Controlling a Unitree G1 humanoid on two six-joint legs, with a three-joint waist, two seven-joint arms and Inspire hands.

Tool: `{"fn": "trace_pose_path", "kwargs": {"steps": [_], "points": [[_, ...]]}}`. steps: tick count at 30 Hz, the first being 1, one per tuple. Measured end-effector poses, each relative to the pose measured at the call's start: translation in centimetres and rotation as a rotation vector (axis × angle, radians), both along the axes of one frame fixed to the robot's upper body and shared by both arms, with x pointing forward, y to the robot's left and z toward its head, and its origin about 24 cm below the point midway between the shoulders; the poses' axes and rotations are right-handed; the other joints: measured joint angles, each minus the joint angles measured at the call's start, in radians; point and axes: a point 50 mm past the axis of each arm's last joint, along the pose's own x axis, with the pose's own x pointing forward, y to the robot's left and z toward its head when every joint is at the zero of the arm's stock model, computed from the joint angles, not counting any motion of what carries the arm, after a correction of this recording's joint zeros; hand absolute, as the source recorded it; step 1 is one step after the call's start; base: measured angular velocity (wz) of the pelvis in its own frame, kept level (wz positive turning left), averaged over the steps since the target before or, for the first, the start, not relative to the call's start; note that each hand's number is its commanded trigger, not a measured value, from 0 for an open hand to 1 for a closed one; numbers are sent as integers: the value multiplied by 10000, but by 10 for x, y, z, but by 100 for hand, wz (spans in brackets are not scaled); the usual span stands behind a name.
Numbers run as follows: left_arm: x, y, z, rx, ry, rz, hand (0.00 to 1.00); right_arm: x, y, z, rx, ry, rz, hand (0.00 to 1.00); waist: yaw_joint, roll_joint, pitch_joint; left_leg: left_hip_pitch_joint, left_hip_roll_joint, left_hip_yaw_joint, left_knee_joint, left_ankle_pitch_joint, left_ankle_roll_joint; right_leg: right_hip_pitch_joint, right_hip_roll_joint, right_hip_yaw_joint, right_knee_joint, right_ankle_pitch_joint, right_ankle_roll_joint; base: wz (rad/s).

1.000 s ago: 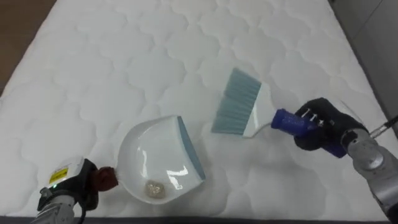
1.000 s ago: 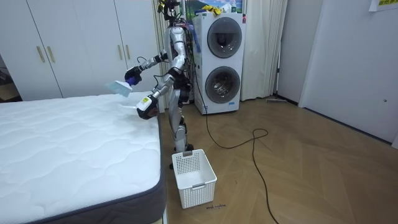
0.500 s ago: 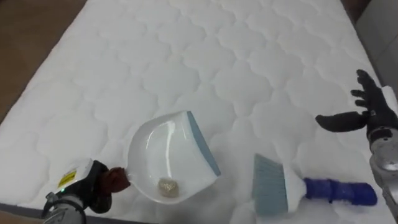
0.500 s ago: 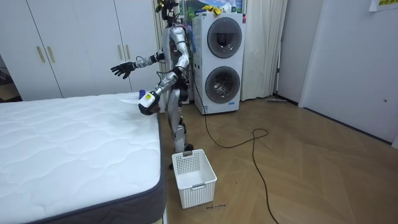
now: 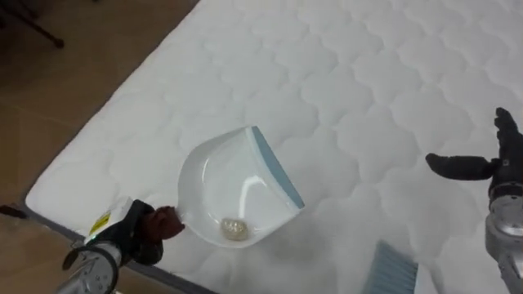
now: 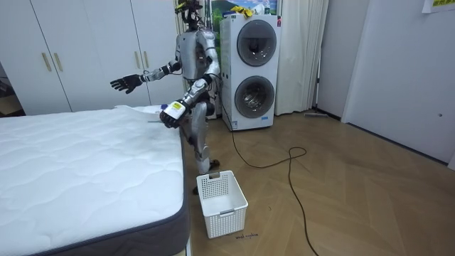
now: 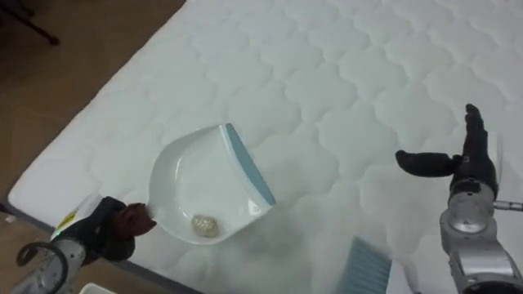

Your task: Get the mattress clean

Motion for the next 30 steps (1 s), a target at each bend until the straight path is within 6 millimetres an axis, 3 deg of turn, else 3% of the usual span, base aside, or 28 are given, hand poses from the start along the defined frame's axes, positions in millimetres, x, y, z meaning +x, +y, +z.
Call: {"fn": "trace_pose_path", "kwargs": {"steps": [1,2,3,4,5,8,9,11,12,14,16,19,21,23,24,25,26,27,28,29,30], "points": [[1,0,1,-61,-103,74,100,3,4,4,-27,-184,143,0,120,100,47,-56,-39,-249,-34,7,-39,-198,173,321,-321,-62,-41,0],[3,1,4,-160,-261,239,100,9,12,10,-212,-516,451,0,7,230,89,-222,-150,-728,-166,225,-10,-445,406,665,-1229,-44,-82,36],[5,2,6,-168,-385,338,100,11,20,13,-218,-810,537,0,-241,185,88,-407,-367,-1145,-253,479,-76,-425,583,1027,-2009,492,26,69],[7,2,7,-201,-433,329,100,11,22,14,-256,-916,467,0,-348,112,93,-505,-509,-1286,-228,538,-75,-418,600,1111,-2064,1001,-350,95],[8,-4,6,-400,-464,255,100,10,22,13,-334,-941,257,0,-425,125,83,-615,-643,-1405,-229,617,-79,-303,516,728,-2143,1050,-327,86],[8,-9,6,-851,-472,158,100,3,18,11,-233,-1012,-275,0,-466,21,84,-616,-650,-1464,-256,755,-38,75,397,-135,-2390,989,-216,74],[8,-9,6,-853,-437,191,100,1,18,10,-67,-1046,-357,0,-426,-42,47,-612,-824,-1920,-266,816,-26,181,447,-311,-2412,975,-144,69],[8,-10,5,-836,-419,192,100,-3,20,10,175,-1144,-330,0,-470,-174,-23,-593,-1066,-2445,-271,943,11,260,588,-121,-2534,988,-137,82],[8,-10,5,-834,-407,187,100,-4,21,10,273,-1164,-285,0,-391,-254,-52,-590,-1215,-2704,-262,996,34,223,702,269,-2521,946,-202,72],[6,-12,5,-814,-400,159,100,-6,22,9,416,-1123,-225,0,-103,-366,-105,-550,-1475,-3247,-250,1026,13,216,774,578,-2528,856,-162,35],[5,-13,8,-805,-535,145,100,-8,24,6,507,-1008,-98,0,223,-489,-104,-511,-1704,-3757,-243,1034,1,242,825,703,-2527,816,-193,29],[4,-15,9,-788,-661,225,100,-9,25,5,612,-994,-79,0,618,-649,-89,-504,-2136,-4870,-302,1159,-181,146,993,950,-2555,829,-339,41],[4,-15,8,-769,-656,379,100,-8,26,7,626,-1066,-51,0,712,-619,-75,-555,-2399,-5931,-336,1437,-173,-147,1311,1191,-2512,1143,-654,55],[4,-15,8,-817,-653,539,100,-8,27,6,654,-1072,-70,0,774,-613,-71,-590,-2426,-6337,-512,1677,-255,-225,1442,1269,-2546,1324,-779,57],[4,-16,8,-794,-681,507,100,-7,28,8,660,-1152,-60,0,635,-608,-59,-850,-2355,-5973,-528,1820,-463,-155,1311,865,-2687,1335,-883,79],[5,-17,8,-792,-687,486,100,-7,29,9,694,-1212,-40,0,431,-591,-28,-1088,-2045,-5063,-328,1738,-424,-114,1227,321,-2783,1347,-914,110],[5,-18,8,-740,-668,437,100,-7,34,7,894,-1240,-30,0,230,-587,52,-1630,-1086,-2428,957,922,-338,-85,1091,-639,-2818,1231,-899,85],[2,-21,5,-766,-528,350,100,-8,39,3,1125,-1176,11,0,223,-543,52,-1659,-66,-1050,2058,49,-392,-41,1056,-930,-2734,1075,-908,67],[2,-23,4,-808,-498,284,100,-8,41,2,1269,-1177,49,0,241,-463,64,-1618,317,-658,2446,-343,-403,-8,1032,-1217,-2689,1012,-869,49],[2,-27,4,-896,-540,147,100,-8,43,1,1450,-1144,152,0,137,-300,126,-1450,875,-145,2715,-943,-597,52,933,-1801,-2570,917,-713,67],[4,-29,5,-927,-586,37,100,-8,43,0,1543,-1064,246,0,24,-233,163,-1385,1034,142,2593,-1191,-609,-62,685,-2169,-2146,732,-538,65]]}}
